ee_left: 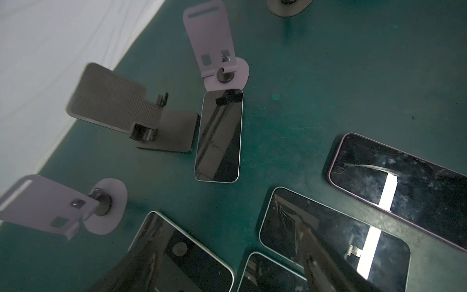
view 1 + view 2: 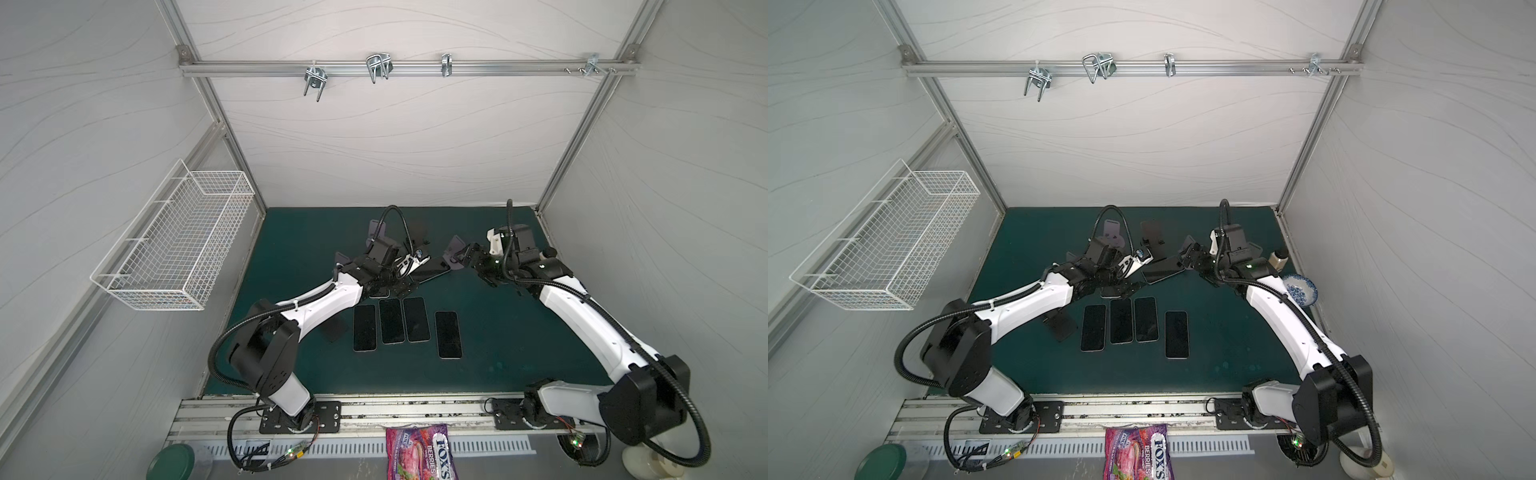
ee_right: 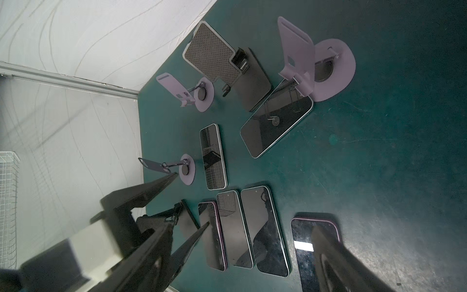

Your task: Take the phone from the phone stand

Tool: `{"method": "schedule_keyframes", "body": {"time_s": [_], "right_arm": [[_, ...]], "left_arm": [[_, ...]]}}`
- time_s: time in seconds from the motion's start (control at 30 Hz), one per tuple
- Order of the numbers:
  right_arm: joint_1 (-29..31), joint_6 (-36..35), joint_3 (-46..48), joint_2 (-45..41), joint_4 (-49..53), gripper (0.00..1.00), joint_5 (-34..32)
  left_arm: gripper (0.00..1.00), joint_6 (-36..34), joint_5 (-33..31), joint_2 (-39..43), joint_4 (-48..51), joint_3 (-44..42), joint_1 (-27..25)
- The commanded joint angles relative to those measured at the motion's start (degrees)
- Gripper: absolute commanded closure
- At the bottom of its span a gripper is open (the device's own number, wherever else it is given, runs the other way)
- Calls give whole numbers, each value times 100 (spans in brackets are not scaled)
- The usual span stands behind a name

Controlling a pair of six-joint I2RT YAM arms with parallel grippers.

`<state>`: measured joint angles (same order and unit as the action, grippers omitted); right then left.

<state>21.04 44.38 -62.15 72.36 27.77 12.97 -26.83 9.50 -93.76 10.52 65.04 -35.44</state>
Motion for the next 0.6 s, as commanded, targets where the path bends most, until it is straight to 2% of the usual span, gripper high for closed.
{"method": "schedule_keyframes", "body": {"time_s": [0.0,0.23,0.57], "right_arm": [[-25,-8,23,33,-157,12,107],[-186,-87,-8,93,-192,11,282],[-243,-69,149,102,-237,10,436]], "left_arm": [[16,814,29,-527,198,740,48],[15,1127,-70,-1559,339,1400,55],[14,1376,-71,-2319,326,1851,144]]}}
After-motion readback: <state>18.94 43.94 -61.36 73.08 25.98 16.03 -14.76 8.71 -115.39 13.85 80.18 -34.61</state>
